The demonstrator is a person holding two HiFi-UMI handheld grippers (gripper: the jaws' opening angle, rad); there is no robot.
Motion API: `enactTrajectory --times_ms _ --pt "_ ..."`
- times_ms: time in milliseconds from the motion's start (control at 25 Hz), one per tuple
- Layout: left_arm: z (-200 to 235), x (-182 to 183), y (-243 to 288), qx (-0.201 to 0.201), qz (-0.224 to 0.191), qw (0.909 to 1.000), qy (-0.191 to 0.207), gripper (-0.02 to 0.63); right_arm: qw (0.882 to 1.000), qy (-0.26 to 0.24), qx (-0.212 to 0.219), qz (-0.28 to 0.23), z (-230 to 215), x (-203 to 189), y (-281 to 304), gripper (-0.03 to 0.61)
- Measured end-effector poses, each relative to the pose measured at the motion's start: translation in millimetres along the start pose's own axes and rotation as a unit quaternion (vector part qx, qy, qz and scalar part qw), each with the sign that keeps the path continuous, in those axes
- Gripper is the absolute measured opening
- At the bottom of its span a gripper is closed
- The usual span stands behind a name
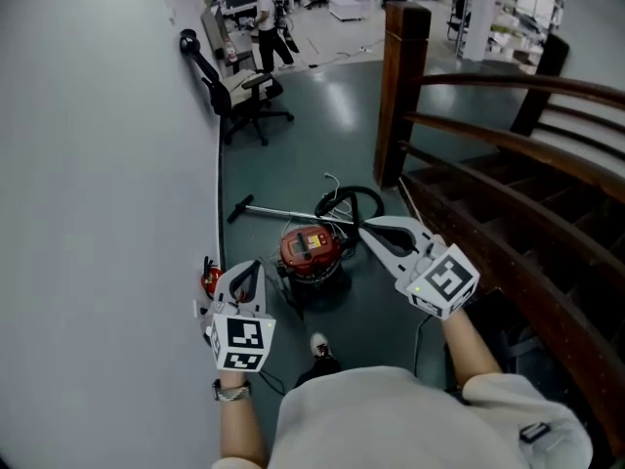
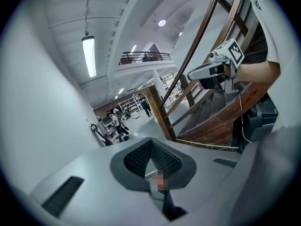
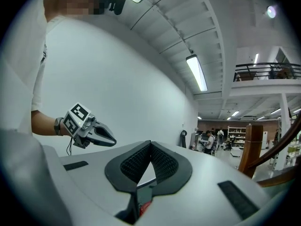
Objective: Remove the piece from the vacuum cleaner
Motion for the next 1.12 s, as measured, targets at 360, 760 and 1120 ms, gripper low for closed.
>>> enactTrajectory --times_ms 360,760,1120 --pt "57 -3 35 -0.005 0.000 0.9999 -0.009 0.000 0.998 -0.022 -0.003 0.052 -15 -18 65 0.028" --pt "92 -29 49 -0.011 0.016 0.9994 -0.028 0.000 0.999 0.027 0.015 0.043 -10 -28 109 0.028" --pt "130 -58 66 -0.022 0.019 0.9986 -0.043 0.000 0.998 0.023 -0.002 0.058 -6 -48 154 0.029"
Point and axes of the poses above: the fingertips, and each gripper's own axes: y forward along the fingers, z to its left, x out of its top, the point moved 5 cm from there along -y, backward along the fingers, and after that the axes turned 13 degrees about -x, right-handed, at the moved point
